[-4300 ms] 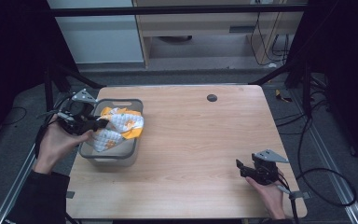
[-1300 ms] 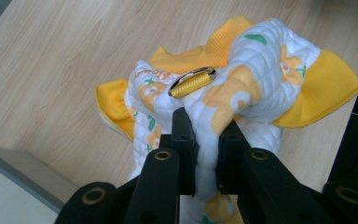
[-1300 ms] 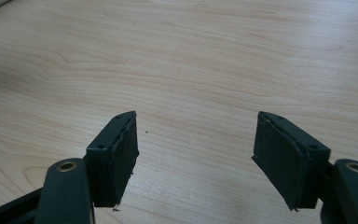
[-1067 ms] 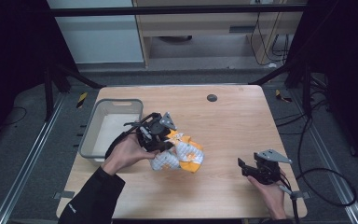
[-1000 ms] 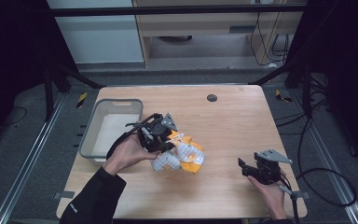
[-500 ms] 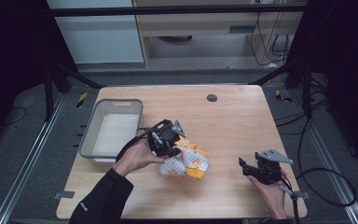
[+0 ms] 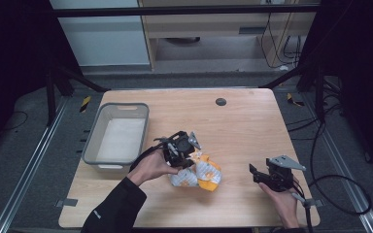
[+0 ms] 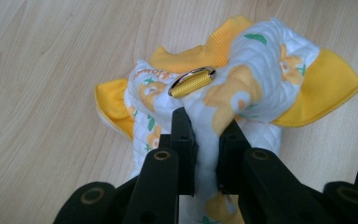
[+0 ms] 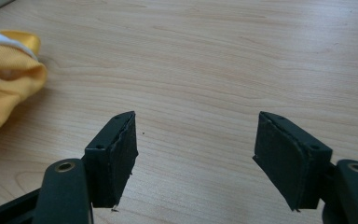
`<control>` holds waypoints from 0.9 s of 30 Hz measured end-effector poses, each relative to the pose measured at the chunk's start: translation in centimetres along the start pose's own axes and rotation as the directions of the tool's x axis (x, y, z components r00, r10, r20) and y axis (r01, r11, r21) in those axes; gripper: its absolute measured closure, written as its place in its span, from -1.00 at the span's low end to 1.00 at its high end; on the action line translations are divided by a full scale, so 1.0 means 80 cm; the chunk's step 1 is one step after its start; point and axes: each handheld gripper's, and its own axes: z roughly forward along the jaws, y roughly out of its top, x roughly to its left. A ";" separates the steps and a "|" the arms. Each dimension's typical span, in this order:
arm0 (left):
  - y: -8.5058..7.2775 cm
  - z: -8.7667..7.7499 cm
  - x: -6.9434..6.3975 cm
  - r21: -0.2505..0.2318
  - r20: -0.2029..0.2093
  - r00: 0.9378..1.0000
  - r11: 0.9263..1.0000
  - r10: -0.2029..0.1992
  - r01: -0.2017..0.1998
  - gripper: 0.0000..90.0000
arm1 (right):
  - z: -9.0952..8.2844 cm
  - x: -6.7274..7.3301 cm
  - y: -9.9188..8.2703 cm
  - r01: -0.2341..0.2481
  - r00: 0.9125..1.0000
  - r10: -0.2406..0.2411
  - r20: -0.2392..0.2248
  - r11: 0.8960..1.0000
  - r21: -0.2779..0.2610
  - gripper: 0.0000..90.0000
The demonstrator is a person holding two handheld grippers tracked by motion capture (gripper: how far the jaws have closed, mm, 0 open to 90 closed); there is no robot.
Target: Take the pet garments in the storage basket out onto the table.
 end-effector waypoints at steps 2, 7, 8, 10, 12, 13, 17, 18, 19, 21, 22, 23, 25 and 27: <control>0.000 0.002 -0.001 0.001 0.001 1.000 1.000 0.008 -0.008 0.79 | 0.000 0.000 0.000 -0.002 1.000 0.002 -0.001 1.000 0.000 -0.34; -0.004 0.019 -0.005 0.007 0.022 1.000 1.000 0.011 -0.011 0.77 | 0.000 0.000 0.000 -0.001 1.000 0.001 -0.001 1.000 0.001 -0.34; -0.005 0.021 -0.005 0.010 0.024 1.000 1.000 0.016 -0.016 0.76 | 0.000 0.000 0.000 -0.001 1.000 0.001 -0.002 1.000 0.001 -0.34; -0.008 0.025 -0.005 0.007 0.028 1.000 1.000 0.011 -0.012 0.75 | 0.000 0.000 0.000 0.006 1.000 -0.006 0.002 1.000 -0.001 -0.34; -0.010 0.029 -0.005 0.005 0.031 0.999 1.000 0.007 -0.007 0.72 | 0.001 0.000 0.000 0.008 1.000 -0.008 0.003 1.000 0.000 -0.34; -0.010 0.029 -0.005 0.005 0.031 0.999 1.000 0.007 -0.007 0.70 | 0.001 0.000 0.000 0.008 1.000 -0.008 0.003 1.000 0.000 -0.34; -0.014 0.037 -0.008 0.016 0.037 0.999 1.000 0.008 -0.009 0.63 | 0.000 0.000 0.000 0.007 1.000 -0.007 0.003 1.000 0.002 -0.34; -0.014 0.039 -0.009 0.022 0.039 0.999 1.000 0.007 -0.008 0.61 | 0.001 0.000 -0.001 0.008 1.000 -0.008 0.003 1.000 0.002 -0.34; -0.014 0.041 -0.010 0.019 0.039 0.999 1.000 0.007 -0.008 0.57 | 0.001 0.000 -0.001 0.009 1.000 -0.009 0.003 1.000 0.002 -0.34; -0.016 0.043 -0.011 0.021 0.044 0.999 1.000 0.003 -0.004 0.53 | 0.001 0.000 -0.001 0.009 1.000 -0.009 0.002 1.000 0.003 -0.35; -0.016 0.044 -0.012 0.020 0.044 0.999 1.000 0.008 -0.009 0.50 | 0.001 0.000 -0.001 0.008 1.000 -0.008 0.001 1.000 0.004 -0.35; -0.017 0.045 -0.012 0.022 0.050 0.999 1.000 0.004 -0.005 0.47 | 0.000 0.001 0.000 0.001 1.000 -0.001 -0.003 1.000 0.007 -0.35; -0.019 0.047 -0.013 0.028 0.050 0.999 1.000 0.005 -0.006 0.42 | 0.001 0.000 -0.001 0.010 1.000 -0.010 0.005 1.000 0.008 -0.35; -0.020 0.048 -0.013 0.027 0.046 0.999 1.000 0.011 -0.012 0.37 | 0.001 0.000 -0.001 0.010 1.000 -0.010 0.005 1.000 0.007 -0.35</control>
